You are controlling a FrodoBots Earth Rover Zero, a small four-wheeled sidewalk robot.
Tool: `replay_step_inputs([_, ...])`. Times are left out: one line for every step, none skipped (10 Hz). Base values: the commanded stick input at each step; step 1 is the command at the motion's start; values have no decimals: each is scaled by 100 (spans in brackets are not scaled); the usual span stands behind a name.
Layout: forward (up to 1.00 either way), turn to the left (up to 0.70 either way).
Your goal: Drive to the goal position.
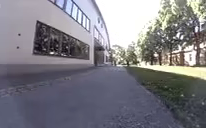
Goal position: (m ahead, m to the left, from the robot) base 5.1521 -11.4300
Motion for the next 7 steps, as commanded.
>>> replay_step_inputs([45, 0])
replay_step_inputs([45, 0])
replay_step_inputs([45, 0])
replay_step_inputs([45, 0])
replay_step_inputs([45, 0])
replay_step_inputs([45, 0])
replay_step_inputs([45, 0])
